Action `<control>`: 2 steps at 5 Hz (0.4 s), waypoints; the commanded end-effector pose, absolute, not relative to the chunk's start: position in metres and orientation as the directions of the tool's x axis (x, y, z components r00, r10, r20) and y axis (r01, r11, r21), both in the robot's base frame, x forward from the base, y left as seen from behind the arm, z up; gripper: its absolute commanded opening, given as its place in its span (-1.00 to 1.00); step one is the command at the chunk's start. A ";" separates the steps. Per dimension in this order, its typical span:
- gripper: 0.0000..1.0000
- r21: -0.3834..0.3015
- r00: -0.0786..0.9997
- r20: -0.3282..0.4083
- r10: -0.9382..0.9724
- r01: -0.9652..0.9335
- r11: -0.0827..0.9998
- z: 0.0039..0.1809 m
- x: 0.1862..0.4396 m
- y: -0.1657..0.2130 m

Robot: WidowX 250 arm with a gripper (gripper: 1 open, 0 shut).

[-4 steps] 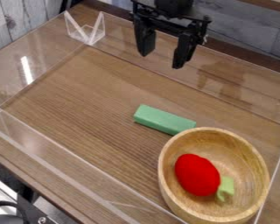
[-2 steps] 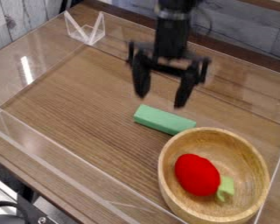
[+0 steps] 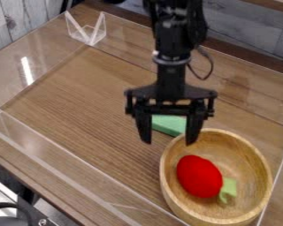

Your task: Move the red fruit to the left

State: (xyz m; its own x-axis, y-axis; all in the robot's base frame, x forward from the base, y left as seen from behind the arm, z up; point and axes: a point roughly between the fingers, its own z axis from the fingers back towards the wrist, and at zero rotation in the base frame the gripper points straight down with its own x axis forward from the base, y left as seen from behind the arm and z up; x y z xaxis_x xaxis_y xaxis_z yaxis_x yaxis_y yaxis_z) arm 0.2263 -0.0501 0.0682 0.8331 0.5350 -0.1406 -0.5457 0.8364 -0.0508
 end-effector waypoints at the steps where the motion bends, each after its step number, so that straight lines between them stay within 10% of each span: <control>1: 1.00 -0.114 0.701 -0.092 0.708 -0.713 0.692 0.079 0.228 -0.062; 2: 1.00 -0.128 0.562 -0.090 0.822 -0.825 0.550 0.079 0.229 -0.067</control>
State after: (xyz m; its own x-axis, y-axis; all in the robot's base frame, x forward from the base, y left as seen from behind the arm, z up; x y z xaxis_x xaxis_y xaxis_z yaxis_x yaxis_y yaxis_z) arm 0.2230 -0.0656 0.0684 0.5539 0.8254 -0.1090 -0.8325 0.5472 -0.0866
